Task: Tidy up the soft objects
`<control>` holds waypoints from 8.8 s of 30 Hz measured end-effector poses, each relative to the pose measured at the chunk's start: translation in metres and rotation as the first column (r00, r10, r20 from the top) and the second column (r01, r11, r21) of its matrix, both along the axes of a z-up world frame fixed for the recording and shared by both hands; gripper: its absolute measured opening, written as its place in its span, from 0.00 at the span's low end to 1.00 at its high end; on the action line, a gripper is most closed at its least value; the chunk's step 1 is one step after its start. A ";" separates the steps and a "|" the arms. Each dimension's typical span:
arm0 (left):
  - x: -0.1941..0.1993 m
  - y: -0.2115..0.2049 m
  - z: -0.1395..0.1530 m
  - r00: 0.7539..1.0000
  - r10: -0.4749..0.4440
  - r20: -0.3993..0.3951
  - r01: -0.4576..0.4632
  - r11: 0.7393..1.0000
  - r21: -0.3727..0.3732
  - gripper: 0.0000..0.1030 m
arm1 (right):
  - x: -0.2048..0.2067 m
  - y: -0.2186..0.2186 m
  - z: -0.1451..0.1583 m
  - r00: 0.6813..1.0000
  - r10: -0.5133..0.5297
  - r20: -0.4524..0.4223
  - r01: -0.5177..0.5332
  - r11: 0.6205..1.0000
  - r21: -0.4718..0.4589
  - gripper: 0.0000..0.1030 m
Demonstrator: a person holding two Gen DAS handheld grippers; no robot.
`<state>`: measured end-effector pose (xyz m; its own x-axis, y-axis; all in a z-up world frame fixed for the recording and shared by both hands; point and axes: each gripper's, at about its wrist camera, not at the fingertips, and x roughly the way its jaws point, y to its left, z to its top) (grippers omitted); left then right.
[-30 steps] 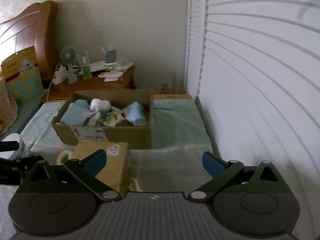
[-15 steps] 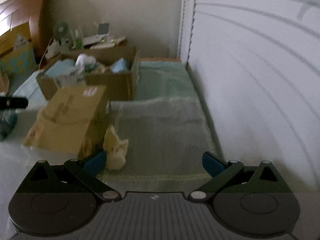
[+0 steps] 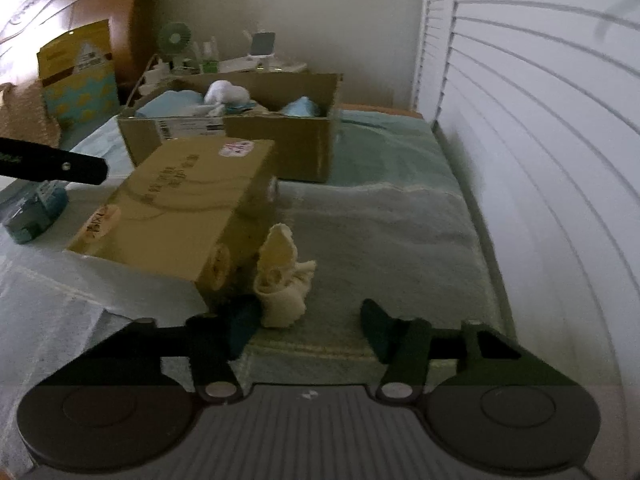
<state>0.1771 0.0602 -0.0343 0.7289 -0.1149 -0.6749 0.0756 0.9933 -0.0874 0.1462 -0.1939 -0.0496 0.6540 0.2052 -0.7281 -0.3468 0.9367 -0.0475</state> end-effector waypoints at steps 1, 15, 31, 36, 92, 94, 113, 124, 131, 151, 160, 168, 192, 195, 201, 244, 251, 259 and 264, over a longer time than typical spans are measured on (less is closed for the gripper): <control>0.001 0.000 0.000 1.000 -0.003 -0.001 0.003 1.000 -0.002 0.97 | 0.000 0.001 0.000 1.000 0.008 0.006 -0.008 1.000 0.001 0.50; 0.011 -0.007 -0.009 1.000 0.004 0.000 -0.004 0.999 0.041 0.62 | 0.000 -0.004 0.007 1.000 0.000 0.018 0.000 1.000 -0.011 0.24; 0.038 -0.012 -0.043 0.998 0.007 -0.069 -0.003 0.998 0.059 0.45 | 0.004 -0.005 0.002 1.000 -0.011 0.008 0.011 1.000 -0.017 0.32; 0.039 -0.013 -0.043 0.998 0.004 -0.062 -0.001 0.998 0.058 0.39 | 0.008 -0.003 0.000 1.000 -0.012 0.013 0.013 1.000 -0.017 0.41; -0.033 0.012 0.018 0.991 -0.134 -0.004 0.134 0.991 0.004 0.28 | 0.129 0.110 0.095 0.961 0.250 0.117 -0.249 0.968 -0.025 0.31; -0.033 0.012 0.018 0.991 -0.134 -0.001 0.134 0.991 0.005 0.28 | 0.133 0.113 0.093 0.961 0.255 0.105 -0.254 0.967 -0.023 0.31; -0.028 0.012 0.025 0.990 -0.141 -0.002 0.141 0.990 0.027 0.28 | 0.112 0.100 0.093 0.969 0.230 0.087 -0.230 0.973 -0.004 1.00; 0.015 -0.002 0.063 0.980 -0.195 0.043 0.193 0.980 0.051 0.28 | 0.034 0.051 0.087 0.994 0.065 0.091 -0.069 0.997 0.031 1.00; 0.066 -0.031 0.078 0.967 -0.248 0.060 0.245 0.968 0.052 0.28 | 0.007 0.037 0.082 0.997 0.030 0.076 -0.033 0.999 0.038 1.00; 0.140 -0.069 0.075 0.966 -0.232 0.113 0.223 0.971 0.088 0.97 | 0.000 0.013 0.089 0.996 -0.021 0.090 0.015 0.998 0.067 1.00; 0.073 -0.047 0.092 0.962 -0.201 0.186 0.179 0.975 0.130 0.99 | -0.006 0.018 0.100 0.995 -0.047 0.082 0.042 0.997 0.070 1.00; -0.003 -0.032 0.083 0.978 -0.127 0.166 0.108 0.987 0.122 0.99 | -0.012 0.020 0.097 0.989 -0.147 0.010 0.146 0.988 0.058 1.00; -0.085 -0.027 0.085 0.998 0.061 0.029 -0.063 0.995 0.077 0.99 | -0.050 0.037 0.125 0.979 -0.204 0.007 0.203 0.978 0.054 1.00; -0.087 -0.027 0.084 0.997 0.071 0.024 -0.072 0.995 0.075 0.99 | -0.051 0.038 0.125 0.979 -0.205 0.006 0.205 0.978 0.048 1.00; -0.087 -0.026 0.083 0.996 0.083 0.014 -0.084 0.993 0.080 0.99 | -0.051 0.038 0.125 0.978 -0.208 0.004 0.208 0.977 0.043 1.00; -0.091 -0.025 0.083 0.994 0.113 -0.006 -0.112 0.992 0.063 0.99 | -0.054 0.041 0.128 0.980 -0.199 0.016 0.199 0.980 0.022 1.00; -0.091 -0.025 0.084 0.993 0.115 -0.007 -0.114 0.991 0.064 0.99 | -0.053 0.041 0.128 0.980 -0.200 0.015 0.200 0.980 0.022 1.00; -0.091 -0.026 0.083 0.993 0.117 -0.008 -0.116 0.991 0.063 0.99 | -0.055 0.040 0.127 0.980 -0.198 0.017 0.197 0.980 0.019 1.00; -0.092 -0.026 0.083 0.993 0.116 -0.010 -0.115 0.991 0.063 0.99 | -0.055 0.041 0.126 0.980 -0.198 0.014 0.198 0.980 0.016 1.00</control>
<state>0.0849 0.0343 0.0484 0.7256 0.0122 -0.6880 -0.0410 0.9988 -0.0256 0.0908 -0.1531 0.0764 0.6937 0.0811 -0.7157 -0.1537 0.9874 -0.0371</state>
